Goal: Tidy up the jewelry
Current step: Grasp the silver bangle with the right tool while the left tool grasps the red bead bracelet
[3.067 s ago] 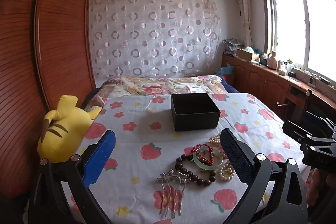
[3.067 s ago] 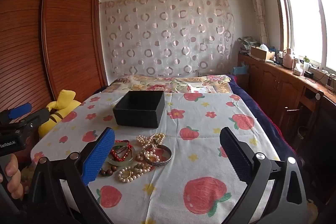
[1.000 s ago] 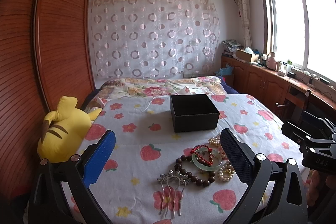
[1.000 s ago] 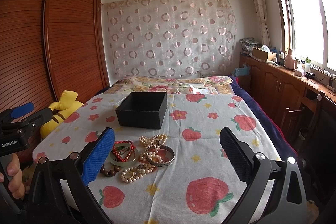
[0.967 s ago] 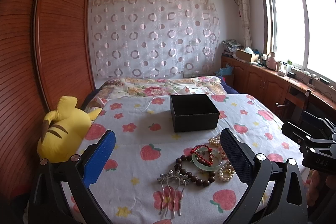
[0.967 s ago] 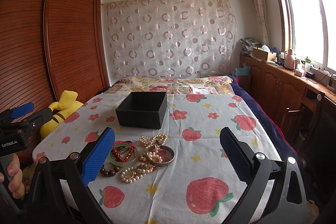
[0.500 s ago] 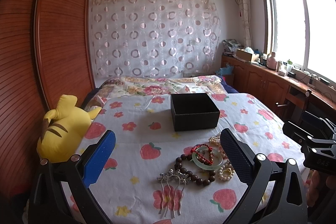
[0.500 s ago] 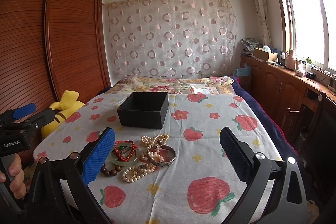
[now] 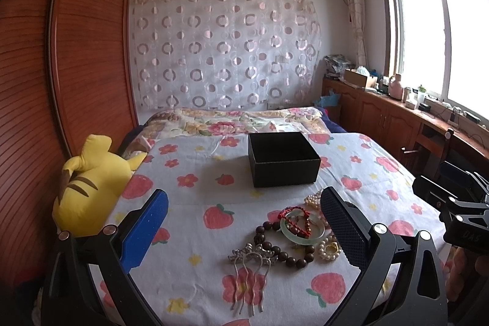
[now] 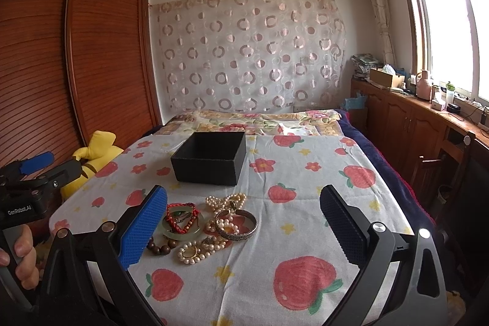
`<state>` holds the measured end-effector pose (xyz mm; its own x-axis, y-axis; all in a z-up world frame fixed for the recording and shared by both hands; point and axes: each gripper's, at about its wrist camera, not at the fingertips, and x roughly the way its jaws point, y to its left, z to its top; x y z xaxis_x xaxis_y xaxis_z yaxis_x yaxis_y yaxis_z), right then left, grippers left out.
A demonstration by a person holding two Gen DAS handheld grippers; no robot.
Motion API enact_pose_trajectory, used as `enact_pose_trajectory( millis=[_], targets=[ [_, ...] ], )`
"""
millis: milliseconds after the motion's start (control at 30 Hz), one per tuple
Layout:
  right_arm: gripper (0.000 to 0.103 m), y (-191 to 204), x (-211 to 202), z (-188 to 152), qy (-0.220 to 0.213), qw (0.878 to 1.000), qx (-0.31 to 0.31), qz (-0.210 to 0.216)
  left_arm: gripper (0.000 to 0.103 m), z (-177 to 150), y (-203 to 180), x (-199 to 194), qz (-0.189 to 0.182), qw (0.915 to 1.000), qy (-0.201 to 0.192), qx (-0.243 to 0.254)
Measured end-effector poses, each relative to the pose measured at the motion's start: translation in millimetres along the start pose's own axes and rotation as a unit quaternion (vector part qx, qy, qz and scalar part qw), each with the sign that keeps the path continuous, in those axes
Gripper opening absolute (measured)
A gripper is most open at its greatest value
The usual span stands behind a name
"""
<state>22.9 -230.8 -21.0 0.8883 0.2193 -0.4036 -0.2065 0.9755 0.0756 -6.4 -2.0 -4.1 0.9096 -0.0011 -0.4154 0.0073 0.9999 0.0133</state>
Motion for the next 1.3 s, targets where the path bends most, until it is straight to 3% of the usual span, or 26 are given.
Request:
enact_pose_trajectory(
  millis=[267, 333, 800, 1133, 1200, 1300],
  targets=[
    [0.101, -10, 25, -17, 0.030, 0.999, -0.002, 0.030, 0.097, -24, 6, 36, -0.016, 0.9989, 0.043, -0.005],
    [0.096, -14, 33, -22, 0.039, 0.998, -0.004, 0.042, 0.097, -27, 7, 42, -0.022, 0.9983, 0.054, -0.006],
    [0.038, -15, 115, -49, 0.167, 0.975, -0.050, 0.136, 0.097, -50, 8, 79, -0.061, 0.9905, 0.123, 0.004],
    [0.017, 0, 141, -47, 0.210, 0.960, -0.102, 0.153, 0.097, -54, 10, 96, -0.093, 0.9849, 0.146, 0.004],
    [0.008, 0, 141, -47, 0.212, 0.959, -0.106, 0.158, 0.095, -53, 10, 99, -0.102, 0.9837, 0.148, 0.004],
    [0.005, -4, 140, -45, 0.208, 0.959, -0.106, 0.162, 0.087, -50, 9, 105, -0.112, 0.9818, 0.153, 0.007]
  ],
)
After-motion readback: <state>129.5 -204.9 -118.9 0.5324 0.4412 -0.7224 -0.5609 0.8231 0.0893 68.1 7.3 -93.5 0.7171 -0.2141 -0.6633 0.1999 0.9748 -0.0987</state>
